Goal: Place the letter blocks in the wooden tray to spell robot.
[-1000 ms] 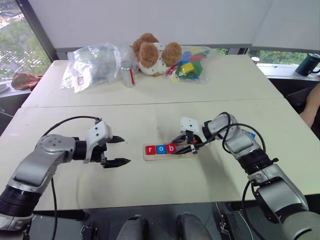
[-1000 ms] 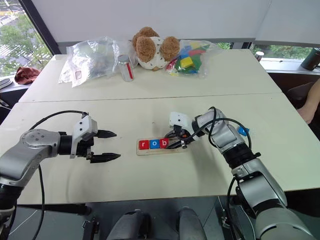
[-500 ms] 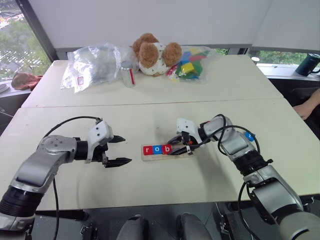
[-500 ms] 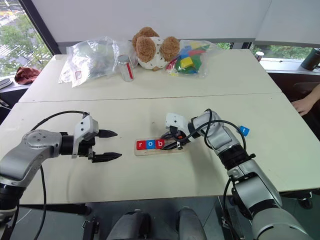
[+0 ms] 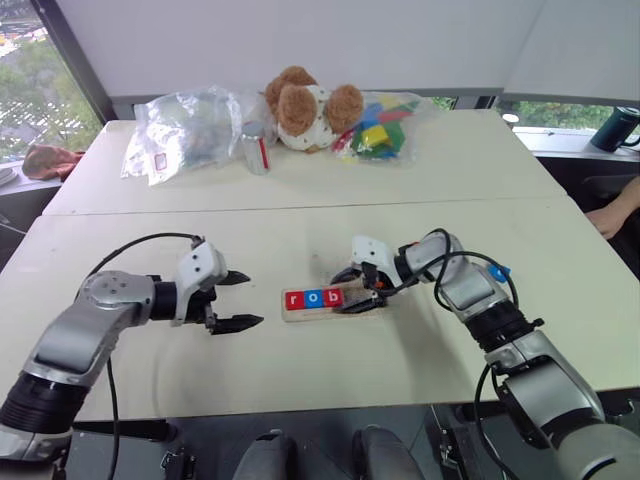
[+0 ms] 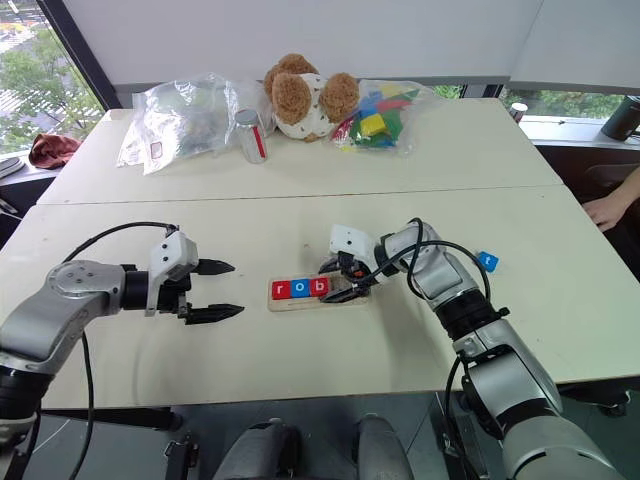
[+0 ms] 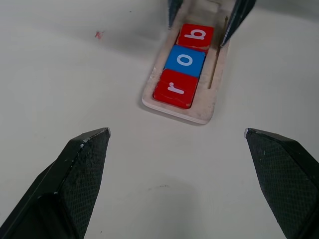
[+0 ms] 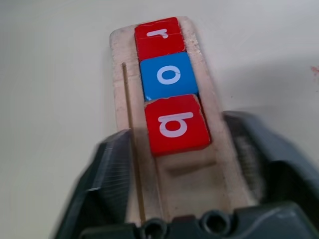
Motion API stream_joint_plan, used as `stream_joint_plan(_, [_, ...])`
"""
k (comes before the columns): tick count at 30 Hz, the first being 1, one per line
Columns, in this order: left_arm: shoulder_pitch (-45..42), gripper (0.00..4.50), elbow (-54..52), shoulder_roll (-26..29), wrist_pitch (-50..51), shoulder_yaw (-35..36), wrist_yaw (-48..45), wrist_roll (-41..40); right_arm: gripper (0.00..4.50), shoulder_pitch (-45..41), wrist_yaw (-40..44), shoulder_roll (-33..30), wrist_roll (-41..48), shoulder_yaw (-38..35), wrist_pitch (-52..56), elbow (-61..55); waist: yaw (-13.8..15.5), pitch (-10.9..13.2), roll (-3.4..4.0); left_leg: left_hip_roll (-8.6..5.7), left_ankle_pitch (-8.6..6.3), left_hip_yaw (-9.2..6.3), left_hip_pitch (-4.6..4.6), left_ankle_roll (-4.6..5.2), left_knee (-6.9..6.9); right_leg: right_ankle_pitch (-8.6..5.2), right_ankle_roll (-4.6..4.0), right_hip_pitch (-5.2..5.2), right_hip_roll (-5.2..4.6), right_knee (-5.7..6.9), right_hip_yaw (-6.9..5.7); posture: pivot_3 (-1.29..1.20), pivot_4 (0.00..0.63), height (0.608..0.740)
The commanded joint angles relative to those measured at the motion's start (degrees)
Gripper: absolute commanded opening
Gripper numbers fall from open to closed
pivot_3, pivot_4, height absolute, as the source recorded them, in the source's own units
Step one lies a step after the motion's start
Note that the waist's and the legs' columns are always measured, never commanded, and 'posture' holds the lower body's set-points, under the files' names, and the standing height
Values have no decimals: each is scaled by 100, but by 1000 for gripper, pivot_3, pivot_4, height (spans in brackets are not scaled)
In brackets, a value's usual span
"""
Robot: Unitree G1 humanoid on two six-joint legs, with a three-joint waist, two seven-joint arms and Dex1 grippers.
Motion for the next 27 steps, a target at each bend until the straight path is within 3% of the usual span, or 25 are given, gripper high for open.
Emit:
stream_joint_plan(1, [-69,4500,-68,12,-89,99,2,10,4452,-107,-40,27,57,-83,38,-136,0,0,0,0,0,0,0,0,0,0,0,0,0,0,0,0,150,740])
stream_joint_plan(13, [-185,4500,34,-26,-100,64,-32,27,4452,145,-405,-46,224,-293,325,-821,7,-1,-1,0,0,-2,0,0,0,0,0,0,0,1,-1,0,150,740])
stream_joint_plan(27, [-336,4500,138,-97,-123,-13,-55,57,4452,-31,-576,1,3,-167,-100,-148,-3,-1,-1,-1,1,0,0,0,1,0,0,0,1,2,-1,0,150,740])
